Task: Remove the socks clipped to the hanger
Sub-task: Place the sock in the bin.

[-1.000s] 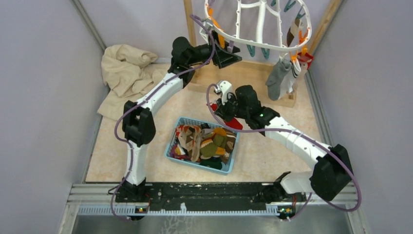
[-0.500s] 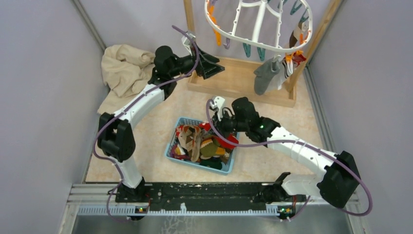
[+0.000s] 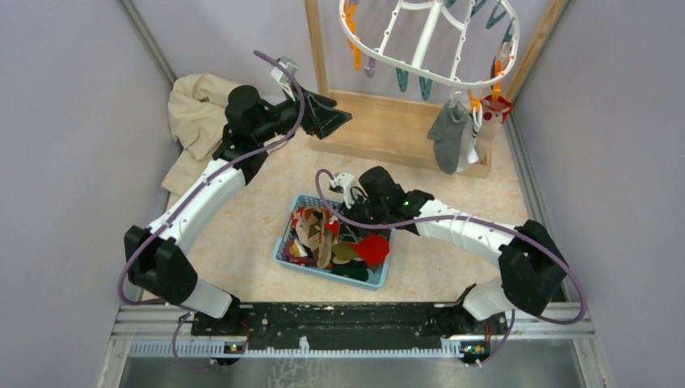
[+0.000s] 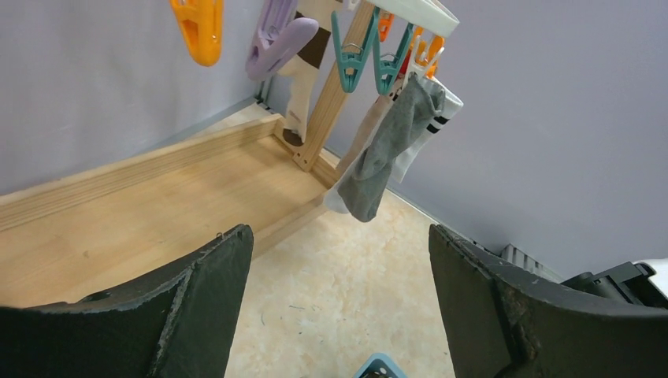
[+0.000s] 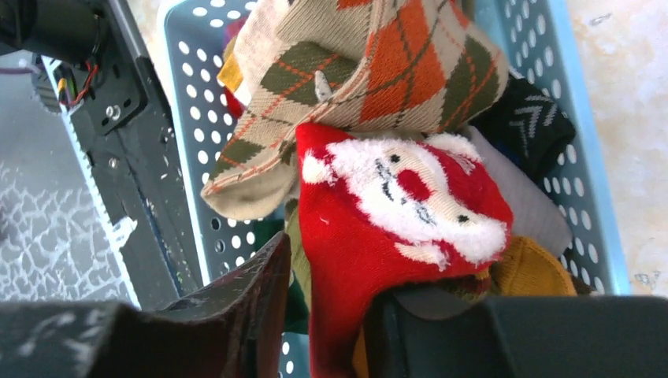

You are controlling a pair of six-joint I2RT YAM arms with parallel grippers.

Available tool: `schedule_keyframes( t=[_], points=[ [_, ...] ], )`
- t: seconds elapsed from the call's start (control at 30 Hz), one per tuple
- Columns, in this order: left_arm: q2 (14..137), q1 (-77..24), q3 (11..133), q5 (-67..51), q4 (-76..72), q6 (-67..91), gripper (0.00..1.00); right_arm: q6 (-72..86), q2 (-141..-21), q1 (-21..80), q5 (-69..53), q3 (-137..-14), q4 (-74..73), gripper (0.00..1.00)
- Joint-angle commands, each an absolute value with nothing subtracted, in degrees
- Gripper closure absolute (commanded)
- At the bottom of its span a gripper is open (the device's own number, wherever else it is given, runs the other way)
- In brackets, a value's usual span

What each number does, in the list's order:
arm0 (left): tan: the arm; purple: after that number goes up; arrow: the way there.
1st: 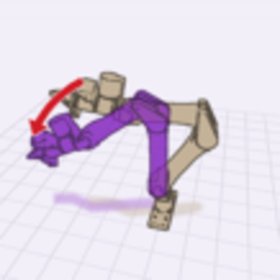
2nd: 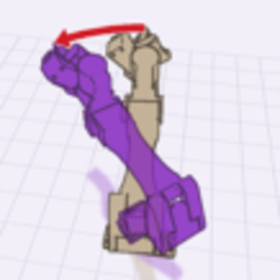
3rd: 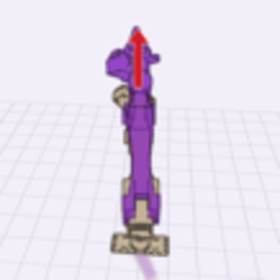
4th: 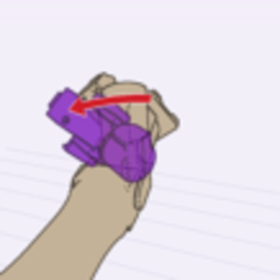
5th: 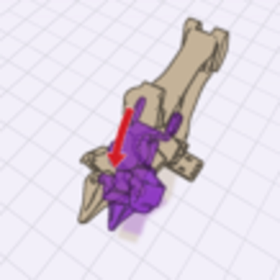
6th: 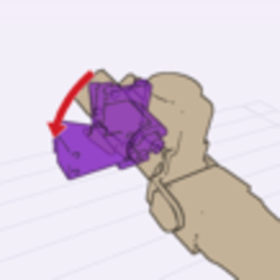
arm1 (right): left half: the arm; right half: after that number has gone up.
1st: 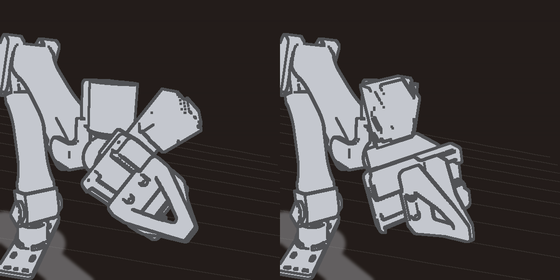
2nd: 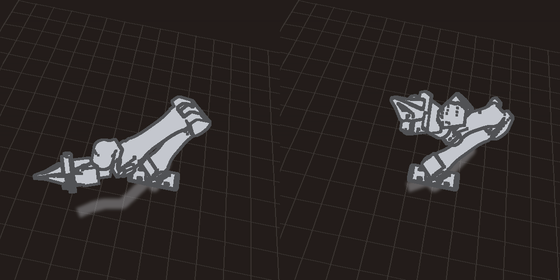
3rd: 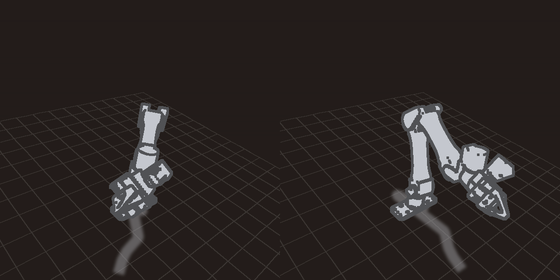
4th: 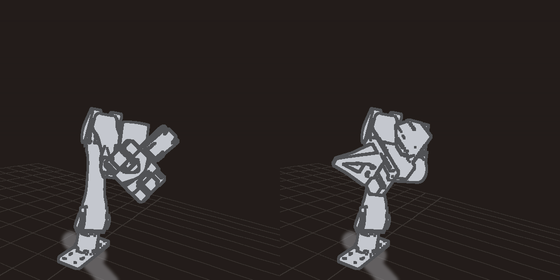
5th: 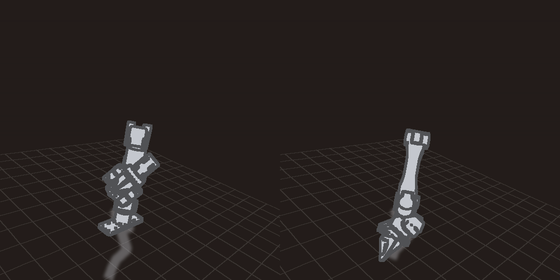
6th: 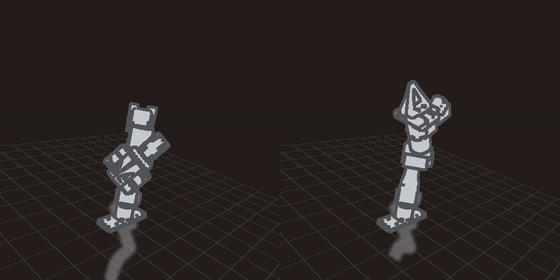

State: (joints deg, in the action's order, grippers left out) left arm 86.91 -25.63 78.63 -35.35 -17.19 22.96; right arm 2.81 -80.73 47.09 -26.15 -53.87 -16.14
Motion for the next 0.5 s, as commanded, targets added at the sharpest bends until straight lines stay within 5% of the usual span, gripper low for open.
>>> schedule_keyframes(
  t=[0.0,0.3,0.47],
  points=[
    [82.7,-25.3,76.5,-31.8,-11.9,20.6,0.12,2.9,-79.0,47.7,-22.7,-60.5,-18.5,0.58],
    [77.0,-25.4,70.5,-28.2,-2.6,21.8,0.15,4.8,-69.6,47.7,-10.5,-62.4,-21.9,0.31],
    [75.3,-25.8,66.4,-27.2,-0.3,24.4,0.18,7.7,-70.5,47.8,-11.0,-59.7,-22.0,0.77]
  ],
)
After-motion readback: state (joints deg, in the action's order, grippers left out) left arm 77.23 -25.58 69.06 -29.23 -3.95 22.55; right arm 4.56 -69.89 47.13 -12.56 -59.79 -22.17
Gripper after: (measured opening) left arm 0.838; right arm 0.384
